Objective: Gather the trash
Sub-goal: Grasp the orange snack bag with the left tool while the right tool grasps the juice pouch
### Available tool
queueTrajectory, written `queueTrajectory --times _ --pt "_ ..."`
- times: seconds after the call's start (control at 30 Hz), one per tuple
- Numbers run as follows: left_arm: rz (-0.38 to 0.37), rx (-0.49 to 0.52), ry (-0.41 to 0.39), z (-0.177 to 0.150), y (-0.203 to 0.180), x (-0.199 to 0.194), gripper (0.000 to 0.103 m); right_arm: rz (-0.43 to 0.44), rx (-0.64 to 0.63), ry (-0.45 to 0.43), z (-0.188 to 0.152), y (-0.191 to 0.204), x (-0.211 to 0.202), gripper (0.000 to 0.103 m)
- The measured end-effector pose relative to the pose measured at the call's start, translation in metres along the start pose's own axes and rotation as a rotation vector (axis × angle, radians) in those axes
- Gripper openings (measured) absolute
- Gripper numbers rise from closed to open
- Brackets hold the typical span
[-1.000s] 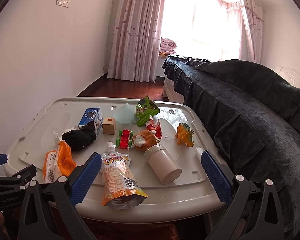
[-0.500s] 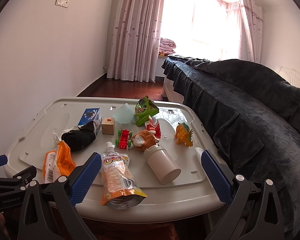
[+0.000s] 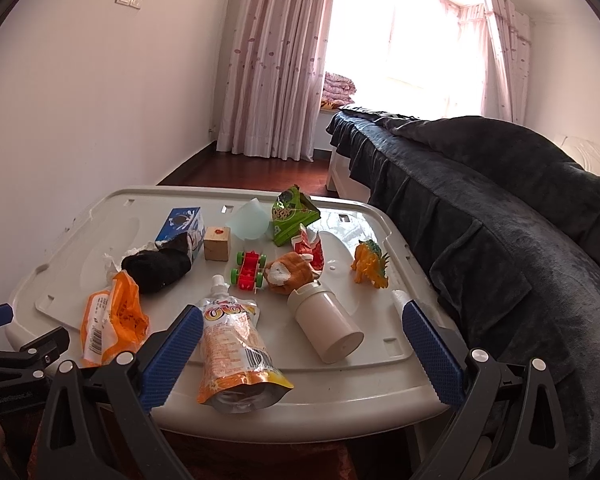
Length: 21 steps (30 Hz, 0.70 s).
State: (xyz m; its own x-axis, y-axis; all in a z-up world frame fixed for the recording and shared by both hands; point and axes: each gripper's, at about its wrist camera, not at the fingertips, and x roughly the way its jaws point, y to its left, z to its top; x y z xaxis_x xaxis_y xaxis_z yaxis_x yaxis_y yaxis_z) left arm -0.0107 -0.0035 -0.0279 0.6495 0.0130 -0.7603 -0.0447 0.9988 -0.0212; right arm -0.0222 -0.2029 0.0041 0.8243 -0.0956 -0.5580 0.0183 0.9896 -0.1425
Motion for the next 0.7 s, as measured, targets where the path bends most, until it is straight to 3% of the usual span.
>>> queueTrajectory --times 0.3,0.57,0.67,0.7 --pt "-0.008 -0.028 0.024 -0.011 0.021 0.006 0.096 0.103 -0.088 0.054 0.002 0.041 0.043 0.098" --pt "-0.021 -0.036 0.008 -0.006 0.029 0.003 0.096 0.146 -0.156 0.181 -0.012 0.063 0.094 0.093" --pt "-0.029 -0.036 0.014 -0.006 0.028 0.005 0.096 0.159 -0.158 0.233 -0.018 0.065 0.11 0.083" --pt "-0.029 -0.037 0.017 -0.007 0.028 0.006 0.096 0.16 -0.158 0.251 -0.019 0.065 0.115 0.074"
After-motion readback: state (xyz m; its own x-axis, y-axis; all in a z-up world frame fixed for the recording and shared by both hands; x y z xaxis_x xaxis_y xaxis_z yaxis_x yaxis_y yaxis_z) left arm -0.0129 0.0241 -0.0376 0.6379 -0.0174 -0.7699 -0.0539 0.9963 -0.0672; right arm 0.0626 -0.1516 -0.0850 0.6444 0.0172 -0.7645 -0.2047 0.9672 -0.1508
